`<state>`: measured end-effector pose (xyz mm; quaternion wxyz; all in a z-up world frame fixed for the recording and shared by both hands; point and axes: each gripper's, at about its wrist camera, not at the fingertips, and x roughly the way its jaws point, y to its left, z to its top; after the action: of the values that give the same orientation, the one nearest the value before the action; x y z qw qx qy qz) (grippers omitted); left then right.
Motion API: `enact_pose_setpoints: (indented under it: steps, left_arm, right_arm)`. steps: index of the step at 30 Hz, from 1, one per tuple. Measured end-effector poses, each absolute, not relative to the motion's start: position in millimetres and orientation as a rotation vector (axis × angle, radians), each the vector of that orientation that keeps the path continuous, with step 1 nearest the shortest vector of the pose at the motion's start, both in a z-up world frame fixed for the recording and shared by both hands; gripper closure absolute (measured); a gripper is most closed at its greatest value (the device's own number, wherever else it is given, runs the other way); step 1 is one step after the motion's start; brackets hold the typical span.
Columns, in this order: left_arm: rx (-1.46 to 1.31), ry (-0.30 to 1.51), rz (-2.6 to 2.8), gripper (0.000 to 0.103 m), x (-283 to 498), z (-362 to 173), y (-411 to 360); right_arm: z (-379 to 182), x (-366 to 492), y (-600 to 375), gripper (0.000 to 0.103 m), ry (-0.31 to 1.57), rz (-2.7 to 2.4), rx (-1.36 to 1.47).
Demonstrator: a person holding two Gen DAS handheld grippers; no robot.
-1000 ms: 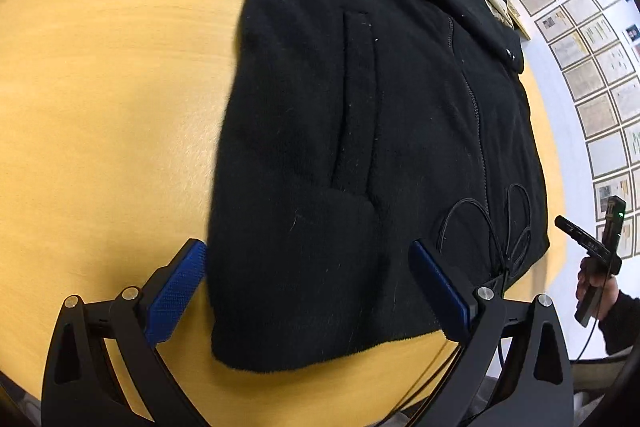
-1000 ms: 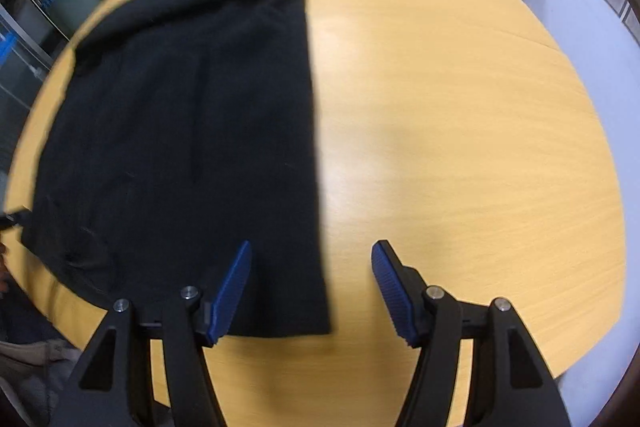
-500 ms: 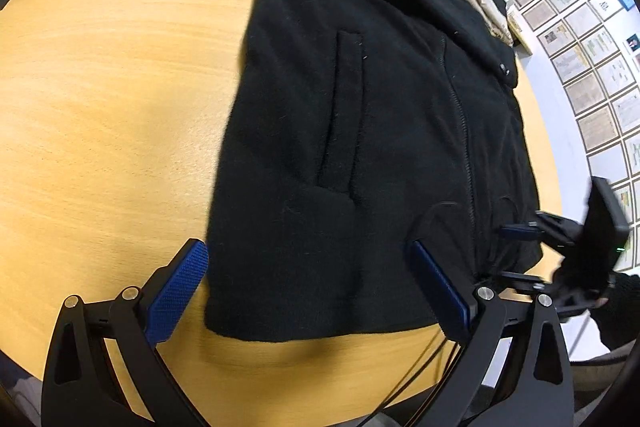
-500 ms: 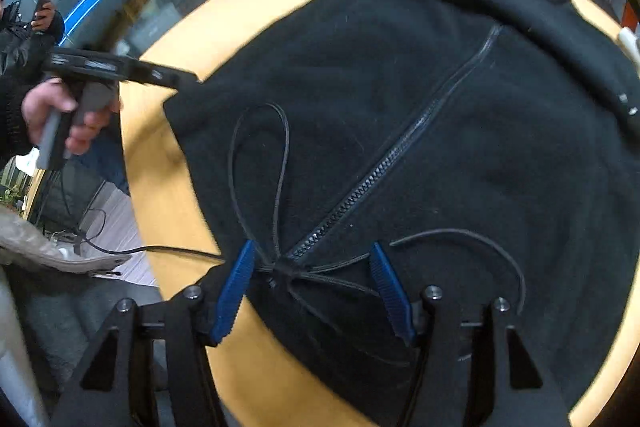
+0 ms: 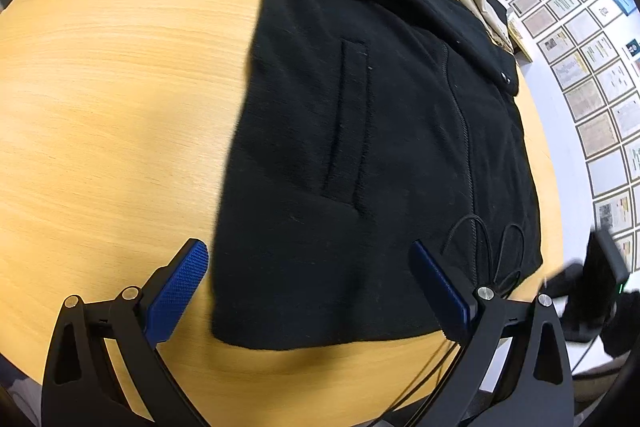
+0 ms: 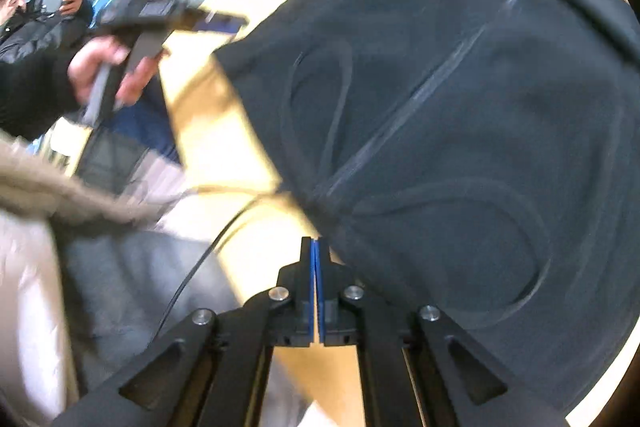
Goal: Fold clothes
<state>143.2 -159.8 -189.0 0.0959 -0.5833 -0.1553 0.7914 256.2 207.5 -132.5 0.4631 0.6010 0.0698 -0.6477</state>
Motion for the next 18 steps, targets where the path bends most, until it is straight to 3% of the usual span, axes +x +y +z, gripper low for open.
enact_pose_setpoints:
  steps: [4, 10, 18]
  left_arm:
    - [-1.728, -0.431, 2.415, 0.002, 145.7, -174.1, -181.9]
    - [-1.709, -0.341, 2.603, 0.003, 156.4, -128.5, -235.3]
    - [-1.766, -0.125, 2.860, 0.003, 182.7, -68.9, -318.9]
  right_arm:
    - [-126.9, 279.8, 221.1, 0.102, 0.138, -1.609, 1.500]
    - [-90.6, 250.2, 229.5, 0.088, 0.050, -1.794, 1.390]
    - [-75.9, 234.5, 283.1, 0.088, 0.026, -1.963, 1.431]
